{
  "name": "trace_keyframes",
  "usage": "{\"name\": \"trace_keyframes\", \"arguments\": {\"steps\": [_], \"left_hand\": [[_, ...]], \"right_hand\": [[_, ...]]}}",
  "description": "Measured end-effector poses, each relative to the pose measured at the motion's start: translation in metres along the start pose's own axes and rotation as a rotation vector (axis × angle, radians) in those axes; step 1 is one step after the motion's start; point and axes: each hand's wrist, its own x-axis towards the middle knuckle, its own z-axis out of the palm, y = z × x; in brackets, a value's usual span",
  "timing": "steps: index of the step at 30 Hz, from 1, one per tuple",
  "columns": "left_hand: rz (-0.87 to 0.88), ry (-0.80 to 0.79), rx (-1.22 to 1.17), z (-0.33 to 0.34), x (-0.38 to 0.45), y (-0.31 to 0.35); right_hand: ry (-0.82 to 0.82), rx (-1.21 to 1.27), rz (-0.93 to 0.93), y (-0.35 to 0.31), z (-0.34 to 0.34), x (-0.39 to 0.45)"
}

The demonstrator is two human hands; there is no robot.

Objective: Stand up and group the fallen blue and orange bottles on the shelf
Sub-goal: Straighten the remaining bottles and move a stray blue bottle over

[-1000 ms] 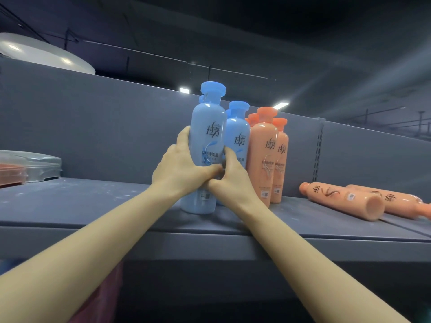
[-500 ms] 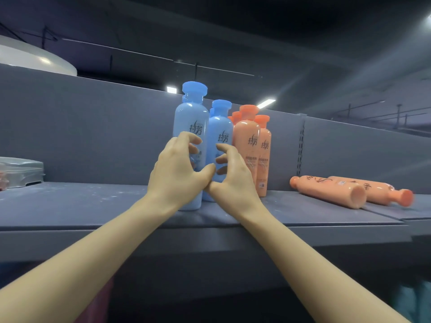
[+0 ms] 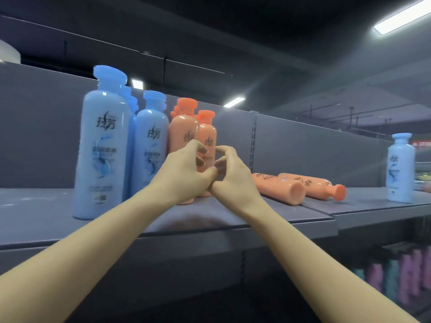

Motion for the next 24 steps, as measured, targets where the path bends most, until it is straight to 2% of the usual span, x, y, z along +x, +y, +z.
{"name": "trace_keyframes", "arguments": {"steps": [13,18,24], "left_hand": [[-0.116,-0.196,0.007,0.105,0.054,0.044],[-0.172,-0.211,-0.001,0.141,0.075,0.054],[-0.25,-0.228,0.048,0.168,0.102,0.061]], "right_hand": [[-0.047,-0.215,0.062,0.092,-0.078,0.019],[-0.05,-0.272,0.095,0.122,-0.098,0.032],[-0.134,-0.351,0.157,0.147,-0.11,0.054]]}}
